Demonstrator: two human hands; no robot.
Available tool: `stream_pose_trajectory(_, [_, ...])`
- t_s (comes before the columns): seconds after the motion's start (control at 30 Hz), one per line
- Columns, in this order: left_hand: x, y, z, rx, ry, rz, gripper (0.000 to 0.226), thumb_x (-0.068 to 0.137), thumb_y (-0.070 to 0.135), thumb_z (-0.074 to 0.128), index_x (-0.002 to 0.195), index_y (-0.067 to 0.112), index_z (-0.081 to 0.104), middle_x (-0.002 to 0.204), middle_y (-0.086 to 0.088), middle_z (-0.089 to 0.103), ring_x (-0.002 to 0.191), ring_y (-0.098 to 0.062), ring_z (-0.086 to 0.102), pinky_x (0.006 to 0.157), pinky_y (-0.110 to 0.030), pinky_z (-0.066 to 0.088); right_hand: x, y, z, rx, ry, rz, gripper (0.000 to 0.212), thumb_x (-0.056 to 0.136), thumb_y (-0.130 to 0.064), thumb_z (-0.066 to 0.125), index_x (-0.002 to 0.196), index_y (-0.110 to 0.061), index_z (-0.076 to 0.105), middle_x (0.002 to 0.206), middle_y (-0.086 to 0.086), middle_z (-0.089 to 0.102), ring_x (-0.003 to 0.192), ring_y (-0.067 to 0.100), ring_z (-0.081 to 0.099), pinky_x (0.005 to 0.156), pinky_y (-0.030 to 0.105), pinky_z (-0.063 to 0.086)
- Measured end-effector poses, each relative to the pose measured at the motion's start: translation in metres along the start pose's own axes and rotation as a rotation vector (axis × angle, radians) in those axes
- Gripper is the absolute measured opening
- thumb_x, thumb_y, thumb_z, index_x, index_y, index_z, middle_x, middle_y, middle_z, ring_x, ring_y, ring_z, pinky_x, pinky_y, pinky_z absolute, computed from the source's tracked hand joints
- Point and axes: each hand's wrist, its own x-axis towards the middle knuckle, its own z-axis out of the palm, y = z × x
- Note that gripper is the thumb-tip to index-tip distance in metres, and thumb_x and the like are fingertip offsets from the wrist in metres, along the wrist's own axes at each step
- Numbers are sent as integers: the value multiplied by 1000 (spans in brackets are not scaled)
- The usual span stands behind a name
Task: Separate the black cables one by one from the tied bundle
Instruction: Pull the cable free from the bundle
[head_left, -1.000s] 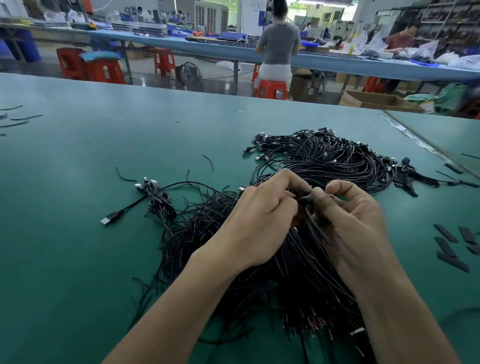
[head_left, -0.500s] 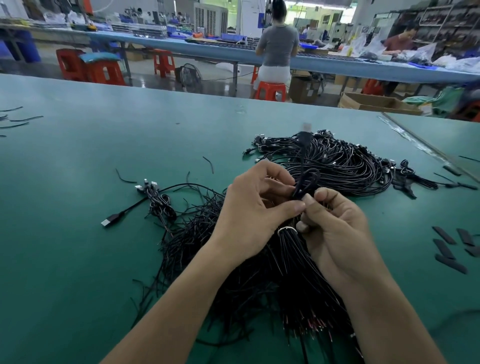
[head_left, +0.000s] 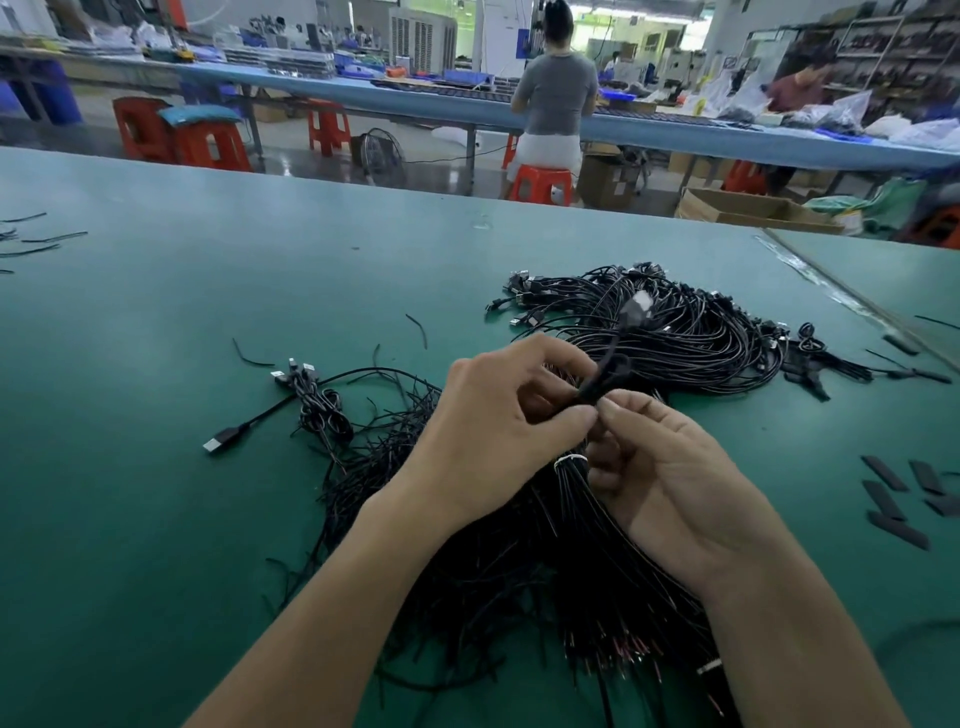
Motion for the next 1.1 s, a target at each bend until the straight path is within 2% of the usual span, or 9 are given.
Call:
stream_pose_trajectory(0.13, [9,-15,-15,53,262,-159,22,77,24,80,85,40,66,76,17,73,64,2,69,60,-11,49,-4,-6,2,-153,15,-50,34,75,-30,66,106,-16,65,85,3,72,64,11,64,54,22,40])
stream_pose_trajectory(0.23, [11,-37,-37,185,510,-310,24,85,18,77,82,36,60,76,16,70,56,4,65,54,-10,46,-8,-7,4,-225,21,-65,20,87,-24,64,106,-18,66,89,2,74,69,11,67,59,24,41])
stream_pose_trajectory(0.33, [5,-54,-60,404,653,-418,17,90,18,71,93,31,63,88,9,70,59,-1,61,68,-21,46,-11,-9,4,-267,3,-72,13,96,-17,58,105,-18,67,89,2,74,69,10,67,60,25,43])
stream_pose_trajectory(0.53, [-1,-73,-77,641,697,-549,14,94,21,66,104,28,73,112,-8,65,89,-29,60,67,-35,43,-9,-10,-5,-391,94,-139,13,97,-14,58,98,-20,70,83,-1,75,68,7,63,57,21,43])
stream_pose_trajectory(0.73, [-6,-82,-74,699,564,-756,33,97,23,61,130,21,65,135,-12,57,120,-37,53,87,-50,47,0,-11,-33,-1088,425,-333,17,93,-13,61,87,-27,70,74,-8,70,48,3,55,44,9,41])
stream_pose_trajectory(0.83, [-5,-79,-70,715,549,-736,35,99,17,57,133,17,63,138,-13,54,125,-38,47,95,-53,46,0,-5,-36,-1305,297,-207,3,90,-27,67,88,-27,70,78,-15,68,72,0,64,55,8,43])
stream_pose_trajectory(0.93, [-2,-68,-68,741,606,-608,33,98,18,55,130,15,64,135,-15,52,121,-39,44,97,-50,44,-1,6,-30,-1403,167,-102,12,86,-40,71,90,-29,67,80,-13,66,76,-1,61,61,12,45])
stream_pose_trajectory(1.03, [5,-45,-59,704,649,-326,21,95,16,59,111,21,72,113,-6,59,103,-31,53,85,-37,42,-1,15,-23,-1429,209,-146,14,86,-37,73,92,-30,62,81,-11,62,78,5,60,70,28,54])
stream_pose_trajectory(1.1, [8,-29,-43,628,506,-173,16,93,18,64,103,26,74,102,5,60,85,-20,57,78,-32,46,0,20,-21,-1419,225,-141,13,86,-33,73,92,-29,62,84,-10,62,82,10,61,78,35,56])
